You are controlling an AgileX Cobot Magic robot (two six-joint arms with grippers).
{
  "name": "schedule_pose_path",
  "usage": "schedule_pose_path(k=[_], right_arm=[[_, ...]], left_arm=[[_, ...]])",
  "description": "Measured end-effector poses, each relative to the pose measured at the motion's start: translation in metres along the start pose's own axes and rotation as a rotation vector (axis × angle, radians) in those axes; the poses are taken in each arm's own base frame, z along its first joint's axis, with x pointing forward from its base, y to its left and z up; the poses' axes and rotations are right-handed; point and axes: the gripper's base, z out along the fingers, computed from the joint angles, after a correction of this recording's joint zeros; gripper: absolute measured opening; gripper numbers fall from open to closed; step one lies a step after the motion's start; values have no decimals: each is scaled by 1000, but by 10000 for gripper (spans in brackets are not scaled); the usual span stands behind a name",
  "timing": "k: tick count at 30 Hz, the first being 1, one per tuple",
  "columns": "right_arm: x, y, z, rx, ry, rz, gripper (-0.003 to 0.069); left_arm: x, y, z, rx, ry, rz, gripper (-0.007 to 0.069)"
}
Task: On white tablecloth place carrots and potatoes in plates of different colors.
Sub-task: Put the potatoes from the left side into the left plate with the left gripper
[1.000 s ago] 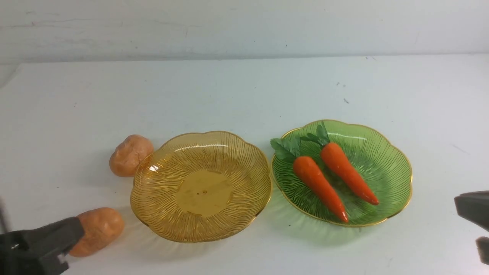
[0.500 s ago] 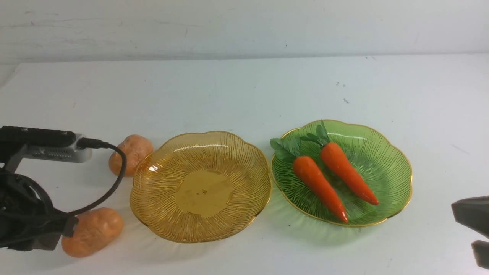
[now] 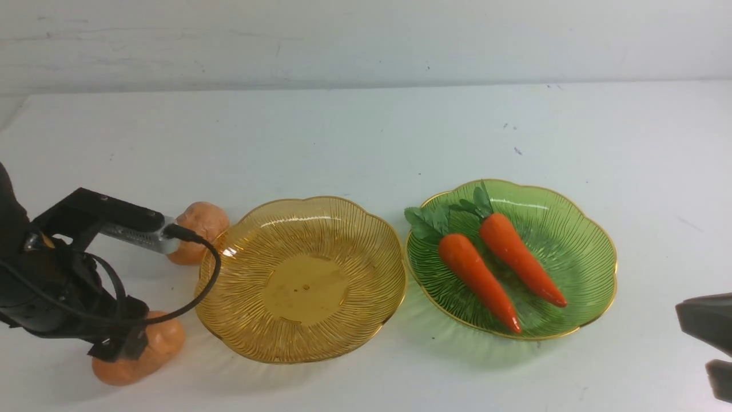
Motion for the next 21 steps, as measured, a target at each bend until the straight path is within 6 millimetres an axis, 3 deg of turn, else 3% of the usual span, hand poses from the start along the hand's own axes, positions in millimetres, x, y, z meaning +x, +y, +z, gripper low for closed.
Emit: schedule_pose_path(k=[3,12,21], right_arm=[[0,0,0,0,1,0,-15],[0,0,0,-2,1,2,-15],[0,0,0,-2,1,2,-15]], left_arm=[[-8,5,20,-19,4,34,683],[-15,8,53,-1,69,41,641],[-22,10,52,11,115,42,424]])
